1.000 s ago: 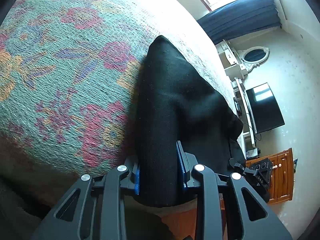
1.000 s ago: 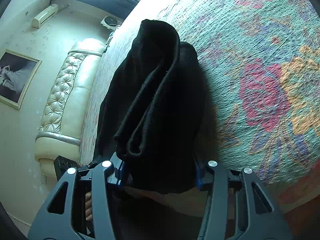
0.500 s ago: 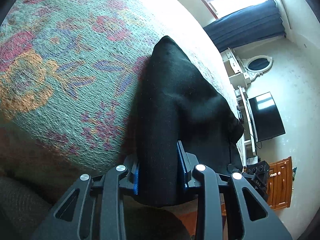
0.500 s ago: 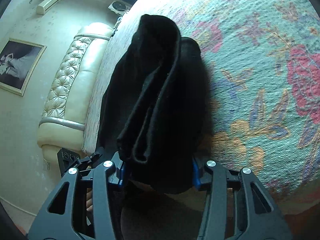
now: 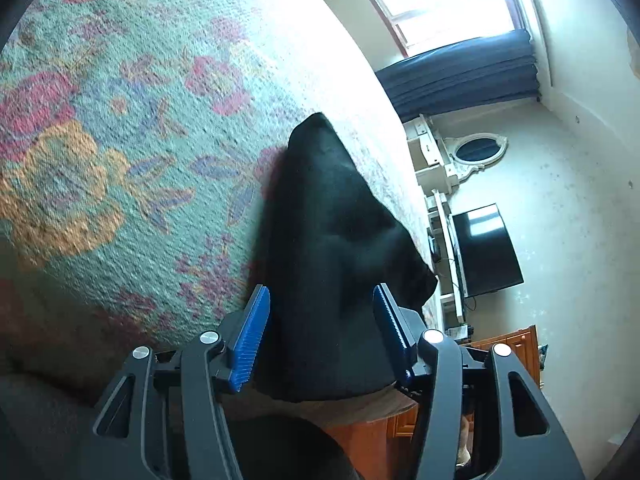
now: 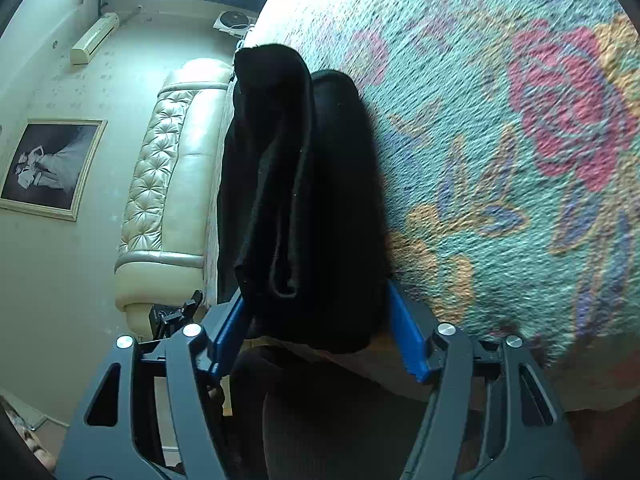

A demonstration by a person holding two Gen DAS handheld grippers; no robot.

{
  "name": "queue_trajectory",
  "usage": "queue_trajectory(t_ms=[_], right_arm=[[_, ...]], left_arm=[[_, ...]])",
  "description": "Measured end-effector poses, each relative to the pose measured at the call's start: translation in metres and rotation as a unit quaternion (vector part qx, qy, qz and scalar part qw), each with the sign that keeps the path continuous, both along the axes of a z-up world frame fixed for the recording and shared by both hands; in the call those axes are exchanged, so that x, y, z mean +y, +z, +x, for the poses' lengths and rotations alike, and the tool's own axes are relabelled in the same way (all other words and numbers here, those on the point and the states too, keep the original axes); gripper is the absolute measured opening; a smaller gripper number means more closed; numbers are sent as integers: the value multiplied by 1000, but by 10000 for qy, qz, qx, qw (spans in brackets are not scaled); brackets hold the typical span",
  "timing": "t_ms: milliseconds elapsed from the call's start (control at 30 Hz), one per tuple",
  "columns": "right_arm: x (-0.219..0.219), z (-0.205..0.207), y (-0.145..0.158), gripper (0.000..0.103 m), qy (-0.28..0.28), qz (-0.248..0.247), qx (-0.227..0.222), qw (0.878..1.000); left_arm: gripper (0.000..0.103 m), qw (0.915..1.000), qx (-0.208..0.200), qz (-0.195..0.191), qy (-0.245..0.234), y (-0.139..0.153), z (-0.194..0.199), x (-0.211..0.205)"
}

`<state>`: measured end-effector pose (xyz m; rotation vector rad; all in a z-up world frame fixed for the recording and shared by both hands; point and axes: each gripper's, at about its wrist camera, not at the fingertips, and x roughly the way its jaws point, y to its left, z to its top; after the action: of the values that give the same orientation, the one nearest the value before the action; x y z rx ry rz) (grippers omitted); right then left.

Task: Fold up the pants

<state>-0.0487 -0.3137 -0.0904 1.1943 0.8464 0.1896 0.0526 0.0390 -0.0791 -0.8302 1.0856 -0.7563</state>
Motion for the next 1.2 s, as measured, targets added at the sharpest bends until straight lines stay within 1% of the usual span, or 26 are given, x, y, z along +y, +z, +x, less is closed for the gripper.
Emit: queue_trajectory(t_ms=[33, 67, 100, 133, 233, 400, 467, 600, 667, 733, 767, 800, 833, 867, 900, 933, 1000, 1100, 1167, 1200], right_arm=[[-4, -2, 4, 79, -69, -123, -13, 9999], [-8, -2, 7, 81, -128, -217, -26, 9997], [-12, -1, 9, 84, -171, -294, -23, 9994], [-16, 1, 10, 85, -232, -344, -17, 9991], [-26, 16, 8, 85, -326, -316, -75, 9989], [-41, 58, 6, 85, -340, -523, -155, 9979], [-45, 76, 4, 85, -307, -545, -217, 9978], [-51, 105, 1, 87, -257, -442, -338, 9981], [-51, 114, -1, 88, -173, -296, -467, 9983], [-46, 126, -2, 88, 47, -144, -541, 9984], [-41, 131, -1, 88, 179, -237, -514, 9982], [-36, 134, -1, 80, 298, -372, -468, 9978], [-31, 137, -2, 68, 375, -483, -421, 9972], [-30, 137, -4, 63, 362, -475, -414, 9974], [-30, 136, -5, 56, 306, -404, -438, 9978], [-30, 135, -6, 50, 269, -348, -475, 9979], [-29, 132, -3, 48, 220, -413, -548, 9974], [-24, 129, 4, 44, 142, -528, -620, 9966], [-19, 133, 12, 43, 109, -643, -667, 9956], [-16, 136, 16, 43, 102, -659, -697, 9953]], left_arm=[[60, 10000, 1, -48, -22, 1, 4, 0], [66, 9999, 18, -92, -60, 3, 11, -1], [67, 9998, 22, -159, -116, 3, 17, -5], [67, 9996, 35, -186, -209, 2, 25, -10], [67, 9992, 76, 29, -388, -4, 46, -27], [67, 9983, 375, 115, -429, -20, 86, -47], [67, 9978, 390, 245, -471, -22, 98, -55], [67, 9950, 351, 435, -822, -23, 121, -78], [67, 9941, 394, 441, -907, -24, 131, -88], [67, 9943, 476, 360, -887, -27, 138, -94], [67, 9941, 520, 329, -890, -29, 140, -96], [67, 9939, 530, 307, -917, -29, 142, -98], [67, 9936, 498, 337, -961, -29, 142, -101], [60, 9932, 435, 430, -987, -28, 141, -105], [47, 9922, 358, 638, -1006, -27, 141, -109], [43, 9912, 281, 793, -1026, -26, 140, -111], [32, 9919, 174, 771, -990, -24, 138, -111], [27, 9936, 217, 747, -817, -21, 136, -106], [25, 9950, 301, 671, -679, -19, 139, -102], [25, 9953, 278, 685, -625, -18, 140, -98]])
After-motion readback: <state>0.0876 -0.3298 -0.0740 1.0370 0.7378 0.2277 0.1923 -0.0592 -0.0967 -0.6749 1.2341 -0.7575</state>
